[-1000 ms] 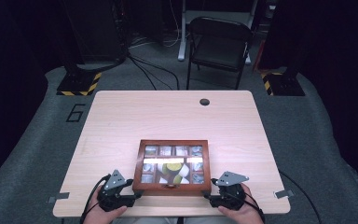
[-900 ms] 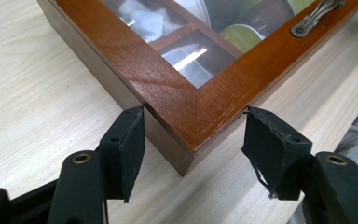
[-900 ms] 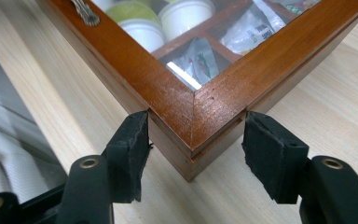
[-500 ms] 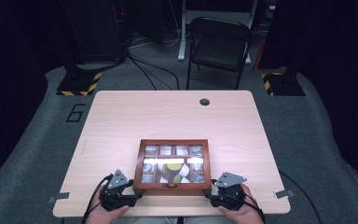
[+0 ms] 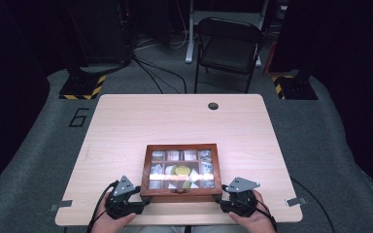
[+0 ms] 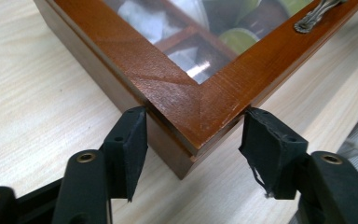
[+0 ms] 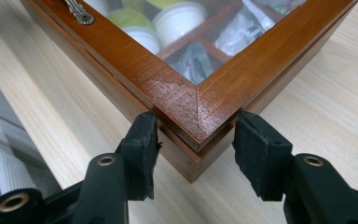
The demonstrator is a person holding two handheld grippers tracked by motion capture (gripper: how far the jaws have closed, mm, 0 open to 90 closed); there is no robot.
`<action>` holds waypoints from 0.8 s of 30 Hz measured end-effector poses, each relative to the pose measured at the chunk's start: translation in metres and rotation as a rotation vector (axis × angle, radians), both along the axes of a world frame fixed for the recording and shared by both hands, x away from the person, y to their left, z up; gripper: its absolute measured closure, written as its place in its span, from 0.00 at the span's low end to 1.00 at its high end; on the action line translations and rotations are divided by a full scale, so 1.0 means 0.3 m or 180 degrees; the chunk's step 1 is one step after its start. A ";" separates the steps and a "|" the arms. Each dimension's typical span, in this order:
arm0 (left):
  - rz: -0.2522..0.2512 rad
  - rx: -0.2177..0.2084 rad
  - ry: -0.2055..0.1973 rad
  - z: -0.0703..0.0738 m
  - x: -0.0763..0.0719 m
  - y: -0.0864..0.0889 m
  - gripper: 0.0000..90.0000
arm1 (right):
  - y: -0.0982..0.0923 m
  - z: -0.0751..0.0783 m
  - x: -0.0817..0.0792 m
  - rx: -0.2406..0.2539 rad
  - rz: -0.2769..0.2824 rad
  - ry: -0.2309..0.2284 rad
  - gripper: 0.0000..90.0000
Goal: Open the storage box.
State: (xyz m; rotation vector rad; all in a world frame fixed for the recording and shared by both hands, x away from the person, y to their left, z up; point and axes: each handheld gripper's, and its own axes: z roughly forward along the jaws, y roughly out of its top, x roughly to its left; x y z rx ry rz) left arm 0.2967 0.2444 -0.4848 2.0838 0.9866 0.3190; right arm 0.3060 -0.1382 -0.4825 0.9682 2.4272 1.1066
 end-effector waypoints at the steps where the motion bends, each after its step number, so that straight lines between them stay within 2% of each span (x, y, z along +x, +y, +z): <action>1: 0.0007 -0.0038 -0.0018 0.004 -0.002 -0.001 0.47 | -0.001 0.003 0.000 0.0048 -0.0010 0.0005 0.55; 4: 0.0041 -0.0122 -0.0068 0.019 -0.003 0.000 0.47 | -0.007 0.017 0.000 0.0123 -0.0043 -0.0061 0.55; 6: 0.0035 -0.0123 -0.0085 0.025 -0.001 0.001 0.46 | -0.007 0.020 -0.002 0.0132 -0.0069 -0.0059 0.55; 8: 0.0085 -0.0128 -0.0192 0.042 -0.002 0.000 0.46 | -0.007 0.033 -0.002 0.0124 -0.0080 -0.0144 0.55; 11: 0.0110 -0.0175 -0.0223 0.062 0.001 0.004 0.44 | -0.009 0.050 0.002 0.0139 -0.0076 -0.0215 0.55; 17: 0.0181 -0.0138 -0.0298 0.096 0.014 0.002 0.42 | -0.008 0.079 0.009 0.0186 -0.0107 -0.0265 0.55; 21: 0.0186 -0.0122 -0.0432 0.138 0.024 -0.001 0.42 | -0.009 0.107 0.022 0.0274 -0.0170 -0.0273 0.55; 22: 0.0183 -0.0099 -0.0498 0.159 0.034 -0.004 0.42 | -0.012 0.129 0.034 0.0299 -0.0206 -0.0347 0.54; 23: 0.0183 -0.0099 -0.0498 0.159 0.034 -0.004 0.42 | -0.014 0.143 0.043 0.0325 -0.0215 -0.0391 0.52; 24: 0.0220 -0.0198 -0.0552 0.181 0.046 -0.005 0.42 | -0.016 0.158 0.052 0.0334 -0.0206 -0.0397 0.52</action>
